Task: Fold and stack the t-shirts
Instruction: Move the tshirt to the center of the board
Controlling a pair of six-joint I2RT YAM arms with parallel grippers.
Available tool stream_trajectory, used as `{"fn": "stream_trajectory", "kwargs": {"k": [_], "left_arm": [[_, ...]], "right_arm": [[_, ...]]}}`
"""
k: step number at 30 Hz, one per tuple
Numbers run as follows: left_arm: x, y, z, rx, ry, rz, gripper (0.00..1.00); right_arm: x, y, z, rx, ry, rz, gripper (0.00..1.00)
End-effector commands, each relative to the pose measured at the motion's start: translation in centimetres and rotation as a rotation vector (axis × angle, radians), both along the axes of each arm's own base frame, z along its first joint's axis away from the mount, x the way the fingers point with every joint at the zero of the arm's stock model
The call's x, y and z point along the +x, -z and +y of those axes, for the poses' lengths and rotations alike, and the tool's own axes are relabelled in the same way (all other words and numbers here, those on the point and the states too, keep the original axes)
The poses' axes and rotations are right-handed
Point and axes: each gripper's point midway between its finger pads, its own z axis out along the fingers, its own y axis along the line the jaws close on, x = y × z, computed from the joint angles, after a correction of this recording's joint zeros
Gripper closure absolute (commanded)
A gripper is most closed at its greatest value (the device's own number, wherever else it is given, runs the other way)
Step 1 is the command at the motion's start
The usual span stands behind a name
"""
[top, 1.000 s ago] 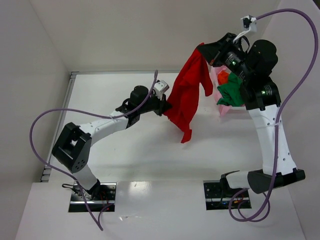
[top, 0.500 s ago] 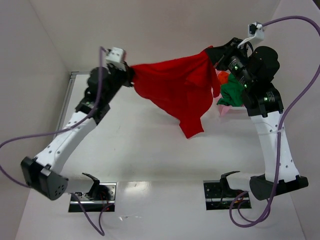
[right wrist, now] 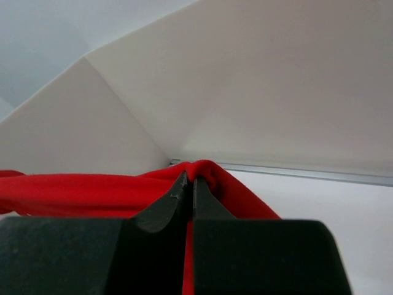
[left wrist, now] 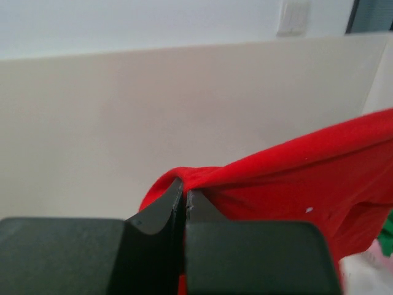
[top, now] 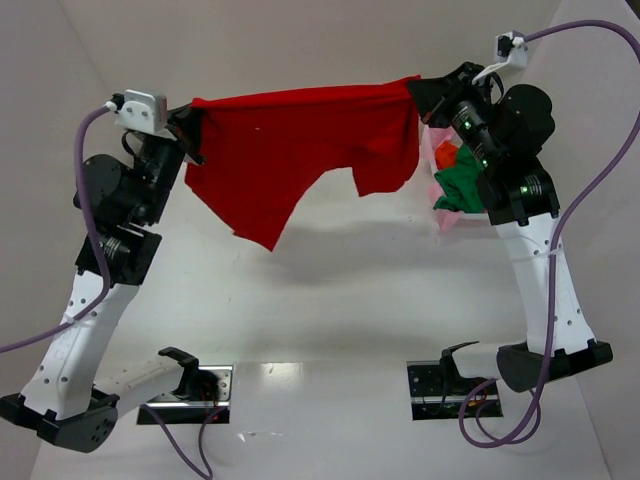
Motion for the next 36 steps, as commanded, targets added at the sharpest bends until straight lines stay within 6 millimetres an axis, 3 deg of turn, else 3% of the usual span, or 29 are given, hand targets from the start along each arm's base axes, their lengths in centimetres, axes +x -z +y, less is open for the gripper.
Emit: {"fn": "stream_trajectory", "kwargs": {"k": [1, 5, 11, 17, 20, 21, 23, 24, 31, 32, 34, 35, 36], "left_arm": [[-0.9, -1.6, 3.0, -0.029, -0.124, -0.059, 1.00], [-2.1, -2.2, 3.7, -0.034, -0.140, -0.077, 1.00], [-2.0, -0.8, 3.9, -0.054, -0.145, -0.038, 1.00], [-2.1, 1.6, 3.8, -0.091, -0.130, 0.045, 1.00], [-2.8, 3.0, 3.5, -0.141, -0.095, 0.110, 1.00], [-3.1, 3.3, 3.5, -0.157, -0.088, 0.128, 1.00], [-4.3, 4.0, 3.9, -0.189, -0.084, 0.163, 1.00], [-4.7, 4.1, 4.3, -0.193, -0.096, 0.166, 1.00], [-7.6, 4.7, 6.9, -0.261, -0.182, 0.215, 1.00], [-7.6, 5.0, 6.9, -0.268, -0.180, 0.229, 1.00], [-6.7, 6.5, 6.4, -0.282, -0.177, 0.276, 1.00], [-5.5, 8.9, 5.7, -0.259, -0.173, 0.344, 1.00], [-4.8, 10.3, 5.0, -0.251, -0.156, 0.389, 1.00]], "right_arm": [[0.5, -3.2, -2.8, 0.021, 0.130, -0.107, 1.00], [0.4, -2.7, -2.6, 0.016, 0.121, -0.099, 1.00], [-0.1, -2.5, -2.6, 0.004, 0.115, -0.101, 1.00], [0.4, 0.4, -1.5, -0.002, 0.060, -0.034, 1.00], [-0.1, 2.9, 0.1, 0.006, -0.039, 0.022, 1.00], [0.4, 5.2, 0.8, -0.007, -0.070, 0.063, 1.00], [-0.8, 6.4, 1.9, 0.016, -0.149, 0.096, 1.00], [-1.2, 8.1, 3.2, 0.013, -0.220, 0.132, 1.00], [-5.1, 10.2, 8.2, 0.050, -0.400, 0.216, 1.00], [-5.6, 10.7, 8.5, 0.062, -0.412, 0.247, 0.99], [-4.8, 13.5, 8.3, 0.063, -0.354, 0.325, 0.99], [-4.3, 14.9, 7.9, 0.058, -0.317, 0.359, 0.99], [-3.9, 17.7, 7.4, 0.036, -0.275, 0.425, 0.99]]}}
